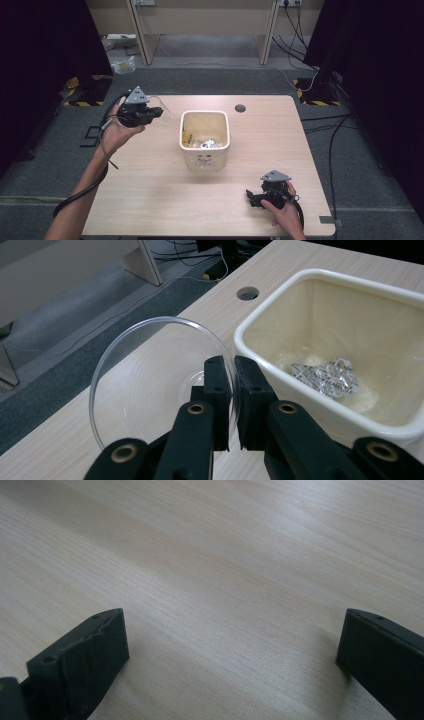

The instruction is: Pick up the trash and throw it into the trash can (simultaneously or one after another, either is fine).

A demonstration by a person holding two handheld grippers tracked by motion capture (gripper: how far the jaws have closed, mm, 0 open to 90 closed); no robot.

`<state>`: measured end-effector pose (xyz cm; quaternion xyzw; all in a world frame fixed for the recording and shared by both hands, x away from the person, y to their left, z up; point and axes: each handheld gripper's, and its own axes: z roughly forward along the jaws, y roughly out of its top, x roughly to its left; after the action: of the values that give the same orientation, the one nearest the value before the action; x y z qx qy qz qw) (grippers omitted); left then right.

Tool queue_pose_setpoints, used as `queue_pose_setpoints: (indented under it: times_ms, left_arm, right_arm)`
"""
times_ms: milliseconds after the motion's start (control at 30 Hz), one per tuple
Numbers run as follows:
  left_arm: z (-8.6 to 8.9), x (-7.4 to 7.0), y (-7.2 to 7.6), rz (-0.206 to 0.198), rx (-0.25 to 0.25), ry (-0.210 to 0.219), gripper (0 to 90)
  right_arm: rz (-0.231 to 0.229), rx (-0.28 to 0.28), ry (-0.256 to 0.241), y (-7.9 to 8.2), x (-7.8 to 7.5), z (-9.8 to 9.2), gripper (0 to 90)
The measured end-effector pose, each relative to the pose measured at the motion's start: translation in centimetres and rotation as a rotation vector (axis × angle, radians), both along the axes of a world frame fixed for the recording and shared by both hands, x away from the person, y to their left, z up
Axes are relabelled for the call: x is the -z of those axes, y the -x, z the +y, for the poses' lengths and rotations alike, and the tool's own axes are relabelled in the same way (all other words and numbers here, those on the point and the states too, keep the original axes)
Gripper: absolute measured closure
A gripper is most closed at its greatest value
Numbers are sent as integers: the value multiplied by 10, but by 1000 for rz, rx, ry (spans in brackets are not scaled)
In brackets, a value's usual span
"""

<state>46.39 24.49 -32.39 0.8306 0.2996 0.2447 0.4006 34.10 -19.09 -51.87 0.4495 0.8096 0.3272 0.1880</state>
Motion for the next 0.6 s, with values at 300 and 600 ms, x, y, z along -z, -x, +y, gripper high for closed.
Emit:
queue_pose_setpoints:
  times_ms: [300,600]
  left_arm:
    - [-8,-7,1,-9,18,8,844]
    - [-23,-18,8,-34,56,9,844]
  right_arm:
    - [-3,-1,2,0,0,0,6]
    - [-3,-1,2,0,0,0,6]
